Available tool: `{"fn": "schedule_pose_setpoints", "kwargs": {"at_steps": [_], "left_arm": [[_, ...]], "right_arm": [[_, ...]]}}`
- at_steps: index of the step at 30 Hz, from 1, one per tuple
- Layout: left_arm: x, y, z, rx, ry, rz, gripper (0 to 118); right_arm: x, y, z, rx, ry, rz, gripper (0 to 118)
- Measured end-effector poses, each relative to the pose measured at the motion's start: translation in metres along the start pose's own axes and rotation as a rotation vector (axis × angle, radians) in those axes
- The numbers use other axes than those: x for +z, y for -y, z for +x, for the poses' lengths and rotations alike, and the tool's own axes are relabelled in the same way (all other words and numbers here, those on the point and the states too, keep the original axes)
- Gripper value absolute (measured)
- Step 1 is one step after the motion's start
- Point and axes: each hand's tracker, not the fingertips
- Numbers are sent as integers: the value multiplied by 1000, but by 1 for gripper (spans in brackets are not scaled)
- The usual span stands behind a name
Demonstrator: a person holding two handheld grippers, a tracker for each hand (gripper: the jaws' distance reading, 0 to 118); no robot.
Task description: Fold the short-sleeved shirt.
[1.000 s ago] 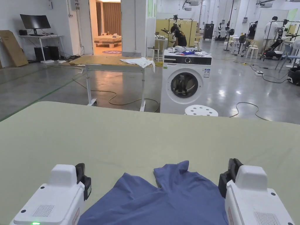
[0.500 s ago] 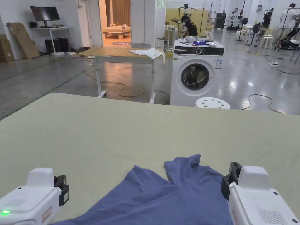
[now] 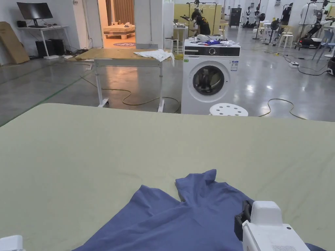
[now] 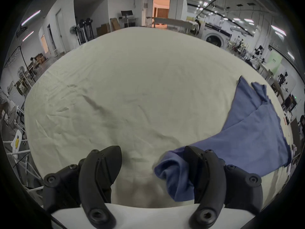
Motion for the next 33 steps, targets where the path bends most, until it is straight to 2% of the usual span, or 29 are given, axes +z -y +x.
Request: {"fn": "schedule_pose_setpoints", "kwargs": {"at_steps": [2,3,7,8,10,12,13,16,17,20,22,26,28,30,33], "left_arm": [[5,6,11,-42,-52,55,72],[-1,8,8,-66,-66,53,65],[0,11,19,-108,3,66,7],[0,11,22,-124,17,65,3],[0,12,22,-125,28,58,2],[0,10,15,-103,47,68,1],[3,10,13,-81,56,82,1],[13,12,8,-54,72,114,0],[15,13,7,-48,76,118,0],[22,13,7,-22,89,131,0],[22,13,7,-4,94,140,0],[20,13,8,-4,89,142,0],[19,14,9,1,88,139,0],[18,14,8,2,86,138,0],[18,14,9,-3,84,135,0]], "right_arm": [[-5,2,4,1,2,-20,2],[-9,3,6,3,4,-29,2],[-40,-5,21,-1,-2,-99,2],[-52,-9,26,-12,-22,-132,3],[-83,-19,39,-6,-54,-198,3],[-117,-28,49,14,-53,-265,14],[-137,-33,56,19,-71,-325,32],[-190,-41,67,21,-107,-440,71],[-205,-43,70,36,-105,-467,77],[-243,-43,69,100,-132,-506,79],[-266,-38,66,111,-162,-553,80],[-297,-27,59,79,-216,-611,80],[-307,-19,53,111,-235,-648,79],[-312,-13,46,139,-221,-671,78],[-311,-10,45,110,-202,-648,69]]}}
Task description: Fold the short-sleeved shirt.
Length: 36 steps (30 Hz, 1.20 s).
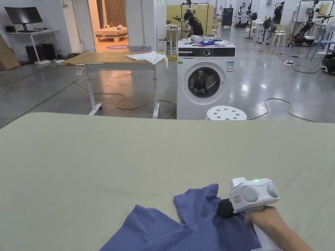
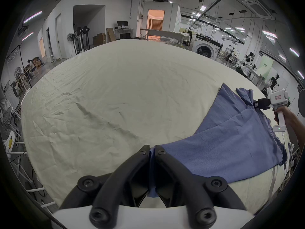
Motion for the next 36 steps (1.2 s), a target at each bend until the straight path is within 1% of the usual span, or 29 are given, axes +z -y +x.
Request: {"fn": "schedule_pose_setpoints", "kwargs": {"at_steps": [1,2,4,5,6,8,9,12,13,16,20,22,25,28,36], "left_arm": [[0,0,0,2,1,4,0],[2,0,2,1,1,7,0],[4,-1,5,-7,-4,18,0],[5,-2,6,-15,-3,21,0],[6,-3,7,-21,-4,23,0],[9,-4,8,-26,-7,35,0],[13,-5,8,-24,-5,46,0],[25,-9,8,-18,1,89,0],[29,-11,8,-16,6,106,0],[44,-23,11,-19,26,173,0],[62,-51,23,-60,48,238,0],[71,-70,30,-67,63,283,0],[89,-108,45,-86,92,356,0],[109,-152,64,-109,113,425,0],[161,-270,127,-160,158,541,0]], "right_arm": [[1,1,0,-19,2,17,56],[3,3,-1,-21,1,25,42],[11,7,-8,-2,-4,54,4],[15,8,-11,24,-1,66,4],[17,11,-17,35,-9,64,4],[22,15,-27,113,47,78,4],[28,17,-30,123,69,103,4],[58,18,-25,21,63,195,4],[71,17,-24,3,64,230,4],[119,14,-20,14,59,335,4],[186,10,-12,18,103,451,4],[218,7,-4,-6,112,499,4],[270,4,11,-36,161,587,4],[314,-2,28,-43,196,651,4],[407,-20,65,-93,280,760,4]]}}
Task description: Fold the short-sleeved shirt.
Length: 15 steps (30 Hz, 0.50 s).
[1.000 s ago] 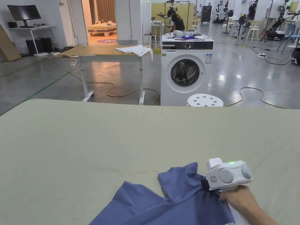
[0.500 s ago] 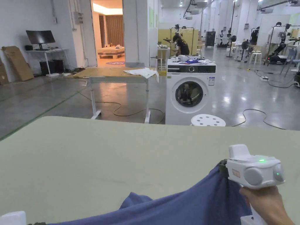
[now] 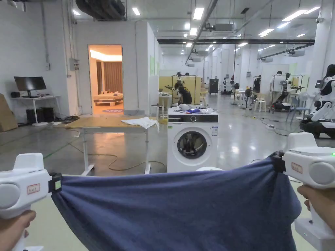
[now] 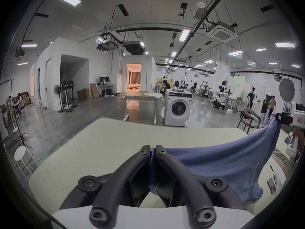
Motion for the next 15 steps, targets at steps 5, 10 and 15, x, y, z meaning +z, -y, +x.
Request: {"fn": "schedule_pose_setpoints", "kwargs": {"at_steps": [5,10,15], "left_arm": [[-16,-63,21,-20,11,45,0],[-36,-112,37,-65,-22,70,0],[-60,-152,42,-69,-27,105,0]], "right_arm": [[-4,-36,26,-60,27,32,4],[-15,-73,32,-77,46,57,4],[-31,-114,27,-16,78,106,4]]}}
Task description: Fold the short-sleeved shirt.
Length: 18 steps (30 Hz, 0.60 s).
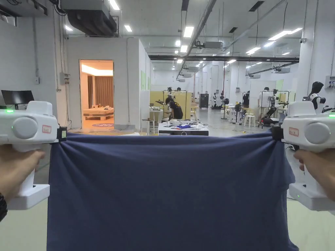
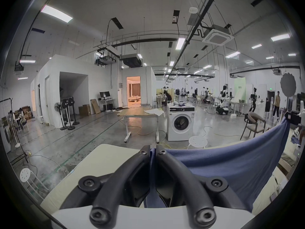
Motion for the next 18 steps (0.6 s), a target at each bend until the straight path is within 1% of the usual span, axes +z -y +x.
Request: {"fn": "schedule_pose_setpoints", "kwargs": {"at_steps": [1,3,9,11,15,18], "left_arm": [[-4,-6,0,-2,1,-1,0],[-12,-19,0,16,3,15,0],[-26,-42,0,-9,6,72,0],[-25,-38,-2,-10,7,82,0],[-25,-16,-3,-45,4,66,0],[-24,13,-7,-26,10,43,0]], "right_arm": [[-5,-6,0,11,7,9,4],[-12,-21,0,7,12,25,4],[-25,-43,1,20,36,73,4],[-26,-42,0,21,36,81,4],[-28,-22,-2,50,33,65,4],[-23,5,-2,32,20,36,4]]}}
